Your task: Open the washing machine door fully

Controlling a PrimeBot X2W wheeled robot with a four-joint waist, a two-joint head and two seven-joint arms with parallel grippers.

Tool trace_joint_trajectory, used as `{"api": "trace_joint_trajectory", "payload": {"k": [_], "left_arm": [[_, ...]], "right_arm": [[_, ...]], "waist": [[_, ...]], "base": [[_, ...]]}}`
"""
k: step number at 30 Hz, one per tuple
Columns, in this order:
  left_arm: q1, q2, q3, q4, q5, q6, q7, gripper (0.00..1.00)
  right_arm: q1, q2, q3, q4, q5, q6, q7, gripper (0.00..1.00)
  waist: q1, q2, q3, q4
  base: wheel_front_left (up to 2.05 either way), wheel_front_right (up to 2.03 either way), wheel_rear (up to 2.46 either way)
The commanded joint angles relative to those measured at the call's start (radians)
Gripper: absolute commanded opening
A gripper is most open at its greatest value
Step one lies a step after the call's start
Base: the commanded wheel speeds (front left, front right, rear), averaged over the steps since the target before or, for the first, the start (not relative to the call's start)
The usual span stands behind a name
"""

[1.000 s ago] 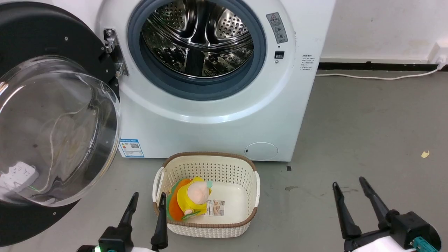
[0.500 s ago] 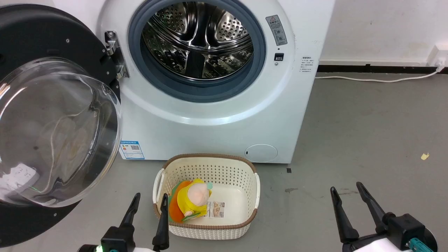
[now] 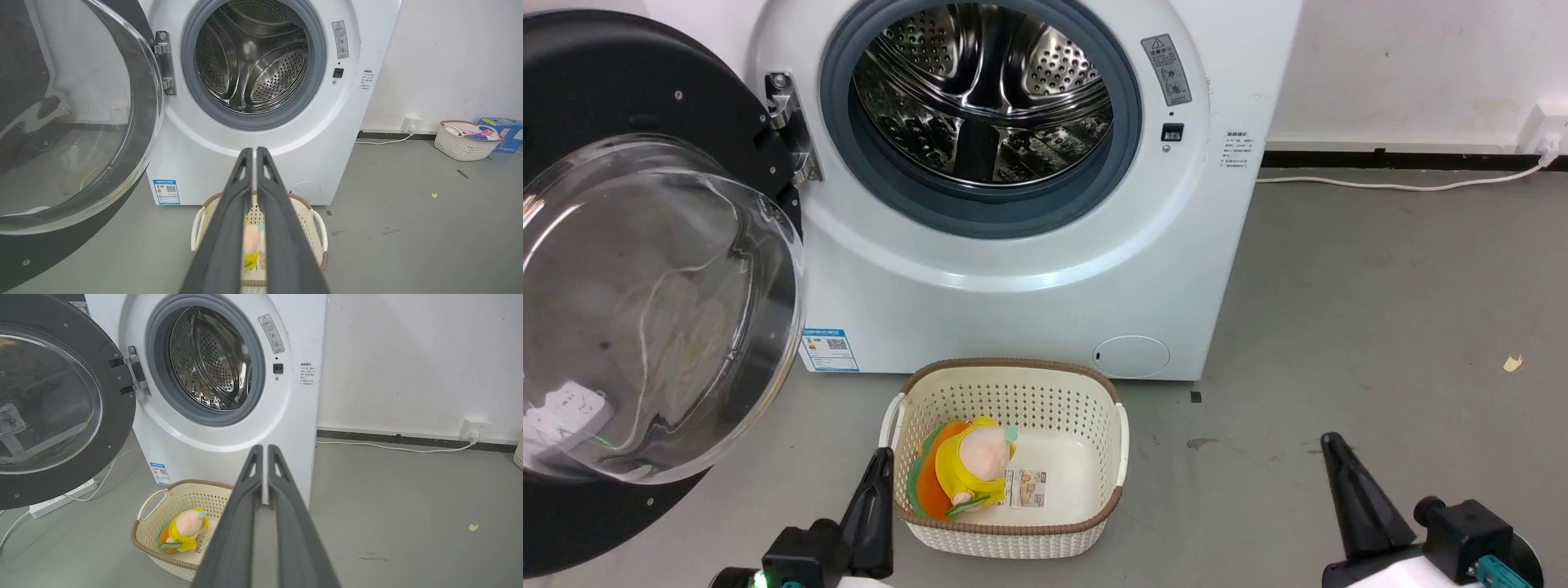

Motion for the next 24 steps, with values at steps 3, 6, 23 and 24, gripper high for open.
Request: {"api": "trace_joint_trajectory", "payload": {"k": [3,6,23,24], "left_arm": [[-0.002,-0.001,0.004,-0.003,0.005,-0.001,0.007,0.00],[-0.003,-0.002,0.007,-0.005,0.008,-0.002,0.013,0.00],[-0.011,-0.006,0.028,-0.019,0.030,-0.008,0.048,0.00],[-0.012,-0.006,0.029,-0.020,0.031,-0.008,0.050,0.00]], "right_arm": [[-0.001,0.000,0.000,-0.004,-0.003,0.000,0.007,0.00],[-0.002,0.000,-0.001,-0.007,-0.005,0.000,0.013,0.00],[-0.007,0.001,-0.002,-0.025,-0.018,0.000,0.048,0.00],[-0.007,0.001,-0.002,-0.026,-0.019,0.000,0.050,0.00]], "waist": [[0.0000,0.0000,0.001,0.001],[0.0000,0.0000,0.001,0.001],[0.0000,0.0000,0.006,0.004],[0.0000,0.0000,0.006,0.004]], "base": [[0.00,0.00,0.00],[0.00,0.00,0.00],[0.00,0.00,0.00],[0.00,0.00,0.00]]}}
